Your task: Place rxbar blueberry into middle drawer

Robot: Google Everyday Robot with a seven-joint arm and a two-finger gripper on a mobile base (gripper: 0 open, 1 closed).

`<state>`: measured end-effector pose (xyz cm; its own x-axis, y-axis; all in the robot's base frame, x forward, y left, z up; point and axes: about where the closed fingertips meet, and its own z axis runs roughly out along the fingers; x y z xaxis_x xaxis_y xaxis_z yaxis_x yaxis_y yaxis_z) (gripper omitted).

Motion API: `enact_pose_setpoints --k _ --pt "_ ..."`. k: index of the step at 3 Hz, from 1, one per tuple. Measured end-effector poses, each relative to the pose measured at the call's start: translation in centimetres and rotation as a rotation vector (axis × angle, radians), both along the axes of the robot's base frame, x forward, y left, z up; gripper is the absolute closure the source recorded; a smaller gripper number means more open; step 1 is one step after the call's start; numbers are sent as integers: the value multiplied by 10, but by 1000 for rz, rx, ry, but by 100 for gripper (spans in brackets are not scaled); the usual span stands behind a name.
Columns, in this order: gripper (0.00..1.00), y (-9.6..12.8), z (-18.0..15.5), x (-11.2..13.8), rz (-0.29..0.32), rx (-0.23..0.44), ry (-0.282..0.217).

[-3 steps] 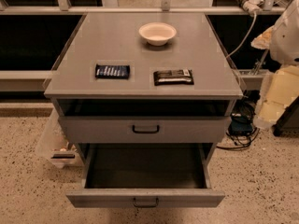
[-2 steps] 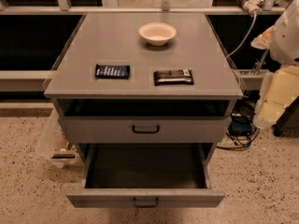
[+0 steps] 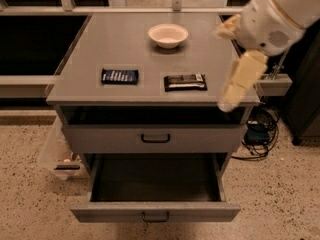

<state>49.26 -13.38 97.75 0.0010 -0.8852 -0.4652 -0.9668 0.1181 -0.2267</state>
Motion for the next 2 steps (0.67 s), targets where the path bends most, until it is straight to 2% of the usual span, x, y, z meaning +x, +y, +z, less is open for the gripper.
enact_pose_setpoints --k 1,2 --pt "0 82 20 39 191 170 -30" --pt "0 152 32 64 322 252 -34"
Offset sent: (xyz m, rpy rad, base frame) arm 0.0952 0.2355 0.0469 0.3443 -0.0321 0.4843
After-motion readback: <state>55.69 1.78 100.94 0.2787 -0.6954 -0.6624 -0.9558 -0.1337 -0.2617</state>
